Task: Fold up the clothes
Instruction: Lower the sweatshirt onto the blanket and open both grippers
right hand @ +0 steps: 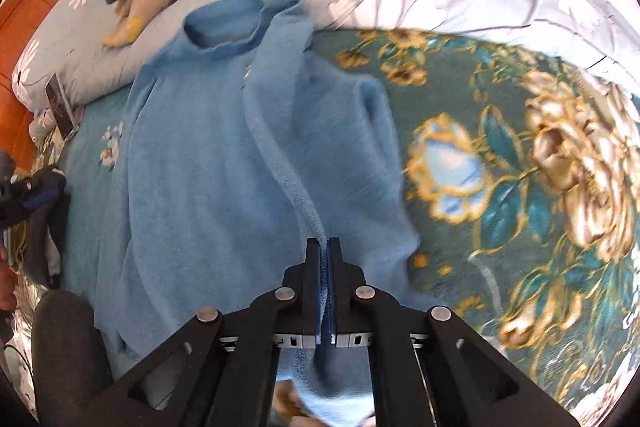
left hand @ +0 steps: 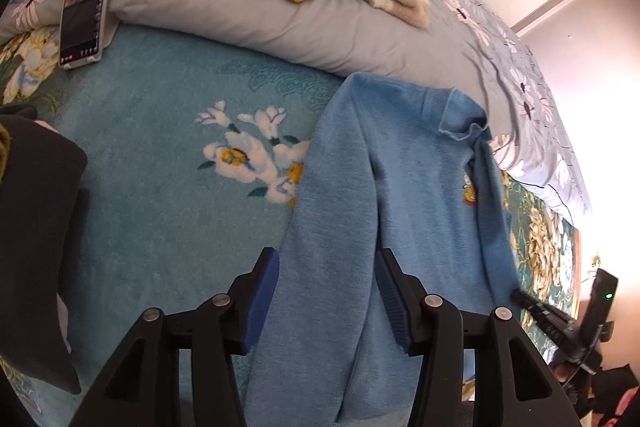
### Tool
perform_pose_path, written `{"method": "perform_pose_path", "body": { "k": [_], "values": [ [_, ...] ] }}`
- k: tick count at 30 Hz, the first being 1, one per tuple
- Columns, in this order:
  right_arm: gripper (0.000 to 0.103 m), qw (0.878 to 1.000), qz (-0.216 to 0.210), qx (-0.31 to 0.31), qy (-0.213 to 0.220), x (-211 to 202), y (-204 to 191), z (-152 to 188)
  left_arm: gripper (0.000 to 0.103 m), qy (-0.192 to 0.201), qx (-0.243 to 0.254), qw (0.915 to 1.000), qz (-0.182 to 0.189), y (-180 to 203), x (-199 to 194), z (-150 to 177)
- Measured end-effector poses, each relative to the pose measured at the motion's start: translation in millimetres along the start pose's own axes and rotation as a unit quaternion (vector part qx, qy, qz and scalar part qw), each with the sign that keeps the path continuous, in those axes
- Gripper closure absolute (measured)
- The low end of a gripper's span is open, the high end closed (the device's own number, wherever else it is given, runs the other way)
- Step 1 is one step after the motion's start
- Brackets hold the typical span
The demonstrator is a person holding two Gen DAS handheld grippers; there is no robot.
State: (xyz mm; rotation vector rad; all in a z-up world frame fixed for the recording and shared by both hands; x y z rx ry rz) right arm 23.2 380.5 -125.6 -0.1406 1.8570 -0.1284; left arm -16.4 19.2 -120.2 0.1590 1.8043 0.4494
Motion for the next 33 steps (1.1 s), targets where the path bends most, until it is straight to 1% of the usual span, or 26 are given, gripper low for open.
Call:
{"method": "perform_pose_path", "body": {
  "k": [4,7,10,14,17,19,22,24,26,27,28,29,30,31,32,33],
  "values": [
    [0.101,0.998,0.044,0.032,0.037,-23,50,-34,0.049,-0.019,0.0,0.9998,-0.01,-7,18,3],
    [0.101,0.993,0.087,0.048,0.062,-38,88,-70,0.049,-0.032,0.001,0.9994,-0.015,-11,32,5],
    [0.101,0.987,0.13,0.055,0.077,-51,127,-100,0.049,-0.045,0.005,0.9988,-0.021,-15,45,6],
    [0.101,0.98,0.171,0.073,0.076,-44,167,-133,0.049,-0.058,0.014,0.9979,-0.025,-18,56,8],
    [0.101,0.978,0.175,0.098,0.057,-26,186,-146,0.049,-0.067,0.02,0.9972,-0.025,-19,63,9],
    [0.101,0.978,0.176,0.104,0.043,-12,190,-148,0.05,-0.073,0.026,0.9968,-0.021,-19,67,12],
    [0.101,0.978,0.184,0.096,0.04,-6,182,-145,0.051,-0.083,0.027,0.9961,-0.006,-17,71,16],
    [0.101,0.978,0.186,0.087,0.045,-11,176,-144,0.051,-0.09,0.022,0.9957,0.001,-18,74,20],
    [0.096,0.979,0.18,0.08,0.058,-23,169,-142,0.051,-0.092,0.018,0.9956,0.003,-20,76,22],
    [0.09,0.979,0.177,0.077,0.069,-32,165,-140,0.051,-0.093,0.017,0.9955,0.004,-21,76,24],
    [0.08,0.978,0.174,0.074,0.087,-45,159,-138,0.051,-0.094,0.015,0.9955,0.005,-22,77,25],
    [0.075,0.977,0.17,0.072,0.104,-57,153,-134,0.051,-0.096,0.012,0.9953,0.004,-23,78,27],
    [0.067,0.977,0.164,0.07,0.12,-68,146,-130,0.051,-0.095,0.012,0.9954,0.003,-23,78,28],
    [0.064,0.977,0.153,0.069,0.13,-76,138,-123,0.051,-0.094,0.013,0.9955,0.002,-23,77,29],
    [0.064,0.978,0.143,0.069,0.138,-83,130,-115,0.053,-0.095,0.012,0.9954,0.003,-23,77,30],
    [0.064,0.979,0.135,0.071,0.136,-84,124,-105,0.053,-0.096,0.011,0.9953,0.004,-23,77,31]
  ]
}}
Point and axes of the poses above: each gripper's, at about its wrist camera, not at the fingertips, and x roughly the way its jaws point, y to its right, z to its underside, the point moved 7 cm from there along x, roughly the way its jaws point
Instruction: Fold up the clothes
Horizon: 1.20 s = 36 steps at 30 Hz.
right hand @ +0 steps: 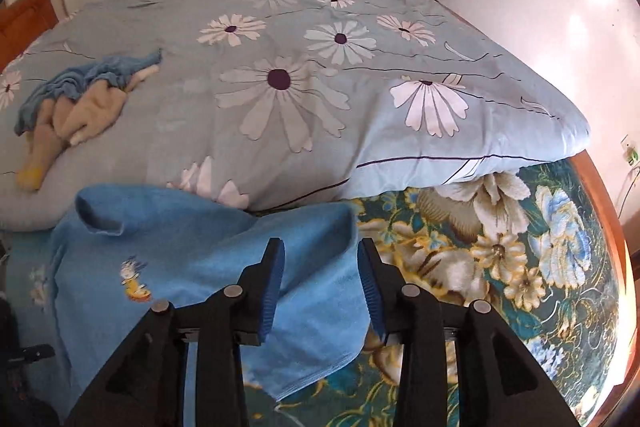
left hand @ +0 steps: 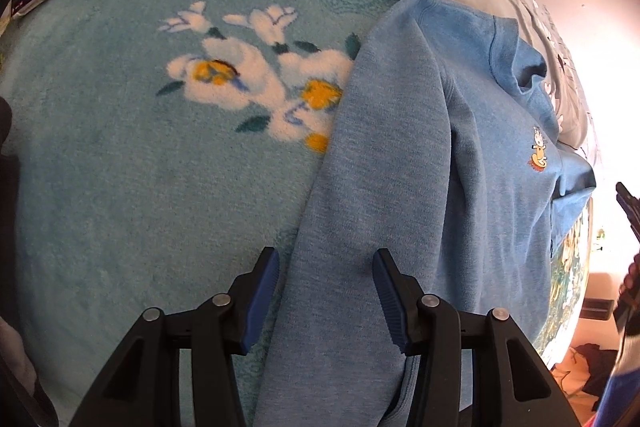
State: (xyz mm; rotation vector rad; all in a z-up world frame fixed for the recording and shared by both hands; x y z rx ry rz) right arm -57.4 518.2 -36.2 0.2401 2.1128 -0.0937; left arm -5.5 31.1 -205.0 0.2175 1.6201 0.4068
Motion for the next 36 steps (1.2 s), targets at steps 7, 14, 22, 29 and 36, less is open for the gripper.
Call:
{"method": "perform_pose_path", "body": {
  "k": [7,14,22,29,36],
  "values": [
    [0.064,0.998,-0.045,0.041,-0.022,-15,-27,66,0.087,-0.004,-0.012,0.9999,0.01,2,0,12],
    [0.064,0.994,-0.076,0.07,-0.047,-13,-46,89,0.099,0.028,0.006,0.9996,0.006,4,-18,13],
    [0.064,0.992,-0.07,0.077,-0.067,-7,-42,99,0.099,0.109,0.004,0.9923,-0.059,-37,-72,-43],
    [0.064,0.99,-0.061,0.086,-0.092,6,-34,111,0.099,0.139,0.016,0.9781,-0.154,-85,-102,-126],
    [0.064,0.987,-0.073,0.069,-0.125,16,-41,128,0.095,0.108,0.016,0.9825,-0.151,-90,-86,-135]
  ]
}}
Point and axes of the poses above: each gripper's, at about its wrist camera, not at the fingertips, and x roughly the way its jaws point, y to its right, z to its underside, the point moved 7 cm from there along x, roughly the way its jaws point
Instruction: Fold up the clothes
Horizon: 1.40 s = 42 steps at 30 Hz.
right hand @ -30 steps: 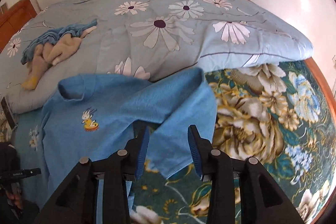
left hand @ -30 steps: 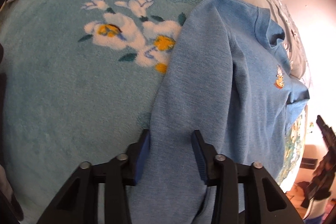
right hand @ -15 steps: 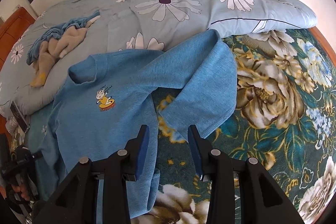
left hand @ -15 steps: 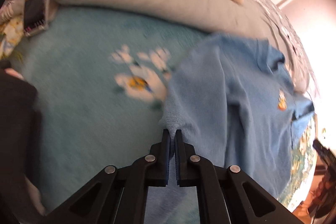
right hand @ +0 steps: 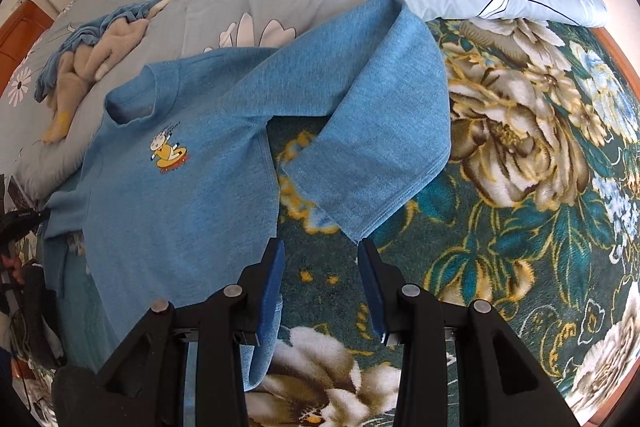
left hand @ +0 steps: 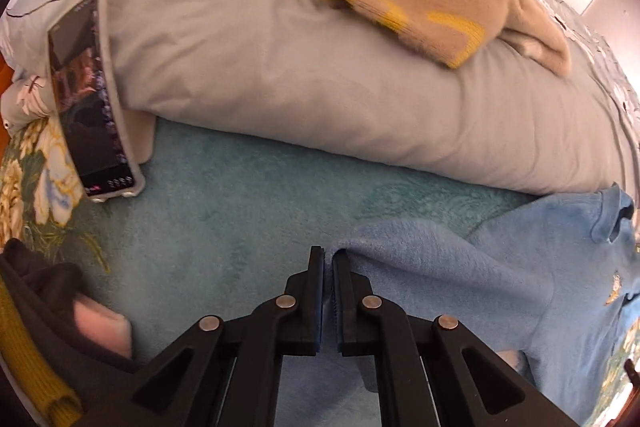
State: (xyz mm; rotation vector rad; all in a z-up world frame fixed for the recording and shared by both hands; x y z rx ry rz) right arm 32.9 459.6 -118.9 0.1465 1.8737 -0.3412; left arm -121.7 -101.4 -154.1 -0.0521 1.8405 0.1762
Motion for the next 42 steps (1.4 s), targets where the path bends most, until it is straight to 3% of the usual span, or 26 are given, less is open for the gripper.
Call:
{"method": "perform_pose_path", "body": {
  "k": [3,5,6,8,10,12,15,19,21,24,27,28,30,33,37,42],
  "values": [
    [0.064,1.0,-0.007,-0.001,-0.021,7,1,11,0.088,-0.007,-0.01,0.9997,0.021,-1,-10,15],
    [0.064,0.999,-0.017,-0.004,-0.03,8,-1,19,0.066,-0.009,-0.022,0.9995,0.021,-5,-23,31],
    [0.064,0.999,-0.022,-0.006,-0.034,9,-2,23,0.062,-0.009,-0.029,0.9992,0.025,-6,-32,40],
    [0.064,0.998,-0.041,-0.006,-0.043,10,-7,32,0.057,-0.017,-0.041,0.9963,0.074,3,-48,65],
    [0.064,0.997,-0.06,-0.005,-0.054,12,-12,41,0.054,-0.044,-0.033,0.9888,0.139,26,-58,100],
    [0.064,0.995,-0.075,-0.002,-0.063,15,-19,49,0.053,-0.08,0.004,0.9816,0.174,56,-60,140],
    [0.064,0.994,-0.09,0.005,-0.067,16,-26,58,0.053,-0.119,0.067,0.9732,0.185,92,-57,194],
    [0.064,0.991,-0.108,0.023,-0.073,15,-29,69,0.055,-0.17,0.114,0.9607,0.188,130,-40,231],
    [0.064,0.99,-0.113,0.033,-0.074,15,-27,74,0.056,-0.177,0.13,0.9586,0.181,135,-37,236],
    [0.065,0.989,-0.12,0.048,-0.076,13,-25,80,0.071,-0.187,0.137,0.9568,0.175,135,-33,242],
    [0.088,0.988,-0.131,0.046,-0.074,8,-28,79,0.091,-0.192,0.11,0.9555,0.195,128,-33,245],
    [0.09,0.988,-0.13,0.039,-0.076,7,-32,77,0.095,-0.193,0.102,0.9547,0.203,125,-33,245],
    [0.093,0.989,-0.128,0.02,-0.073,3,-41,71,0.097,-0.189,0.086,0.9537,0.218,118,-35,242],
    [0.094,0.989,-0.135,-0.016,-0.066,-7,-64,53,0.098,-0.154,0.054,0.9596,0.23,98,-47,222],
    [0.094,0.986,-0.144,-0.073,-0.044,-16,-118,15,0.098,-0.119,-0.007,0.9643,0.237,59,-56,179],
    [0.094,0.977,-0.156,-0.136,-0.045,4,-195,-22,0.098,-0.116,-0.071,0.9621,0.236,32,-29,160]
  ]
}}
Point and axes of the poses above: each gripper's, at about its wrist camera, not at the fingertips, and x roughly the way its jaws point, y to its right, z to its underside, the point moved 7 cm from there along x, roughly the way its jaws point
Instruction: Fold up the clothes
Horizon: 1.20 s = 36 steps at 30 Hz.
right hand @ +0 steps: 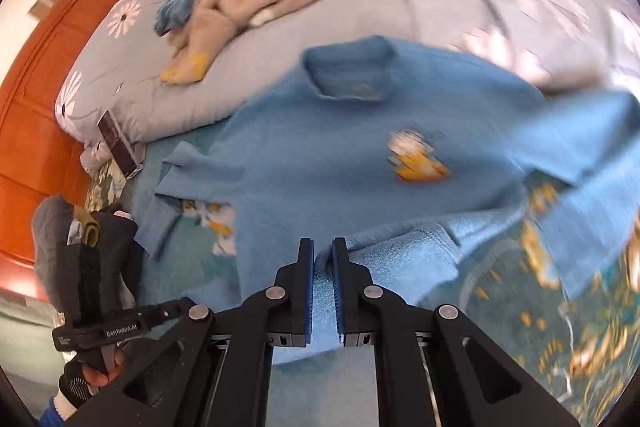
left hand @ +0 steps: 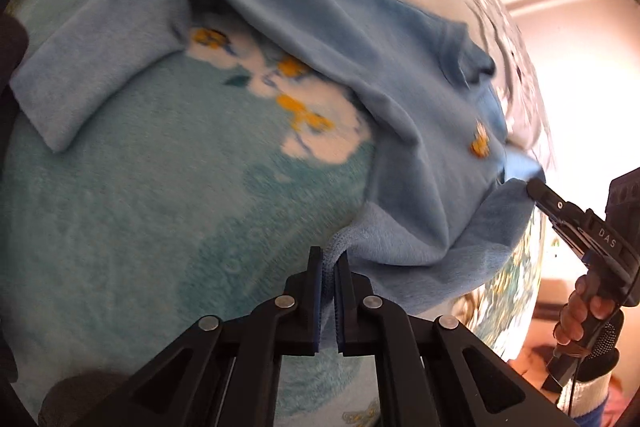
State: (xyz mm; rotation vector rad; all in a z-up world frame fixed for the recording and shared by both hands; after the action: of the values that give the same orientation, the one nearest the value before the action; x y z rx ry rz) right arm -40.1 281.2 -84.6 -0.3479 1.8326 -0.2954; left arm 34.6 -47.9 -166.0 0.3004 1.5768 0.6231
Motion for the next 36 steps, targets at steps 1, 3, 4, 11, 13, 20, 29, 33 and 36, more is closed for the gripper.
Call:
{"method": "perform_pose_path", "body": {
  "k": [1,3,4,11,13,20,29,33,36],
  "values": [
    [0.094,1.0,0.001,-0.005,-0.01,13,-4,-7,0.098,-0.002,-0.011,0.9999,0.004,-4,2,-2],
    [0.094,1.0,0.002,-0.01,-0.026,33,-9,-15,0.098,-0.006,-0.034,0.9993,0.013,-13,4,-6],
    [0.093,0.999,0.001,-0.006,-0.035,40,-7,-14,0.098,-0.008,-0.041,0.999,0.016,-16,5,-7],
    [0.076,0.999,-0.017,0.015,0.032,-1,26,-18,0.096,-0.013,-0.024,0.999,0.035,-28,-3,-10],
    [0.072,0.998,-0.013,0.045,0.048,-17,53,-11,0.095,-0.018,-0.022,0.999,0.034,-32,-3,-10],
    [0.072,0.986,-0.049,0.159,0.03,0,109,10,0.085,-0.034,-0.04,0.998,0.034,-35,14,18],
    [0.085,0.985,-0.065,0.161,0.01,25,94,-1,0.078,-0.045,-0.049,0.9974,0.027,-11,47,34],
    [0.098,0.982,-0.075,0.168,0.041,-6,97,9,0.077,-0.046,-0.044,0.9973,0.036,-1,51,34],
    [0.098,0.978,-0.073,0.183,0.069,-37,107,24,0.077,-0.05,-0.033,0.9969,0.051,7,48,44]
  ]
}}
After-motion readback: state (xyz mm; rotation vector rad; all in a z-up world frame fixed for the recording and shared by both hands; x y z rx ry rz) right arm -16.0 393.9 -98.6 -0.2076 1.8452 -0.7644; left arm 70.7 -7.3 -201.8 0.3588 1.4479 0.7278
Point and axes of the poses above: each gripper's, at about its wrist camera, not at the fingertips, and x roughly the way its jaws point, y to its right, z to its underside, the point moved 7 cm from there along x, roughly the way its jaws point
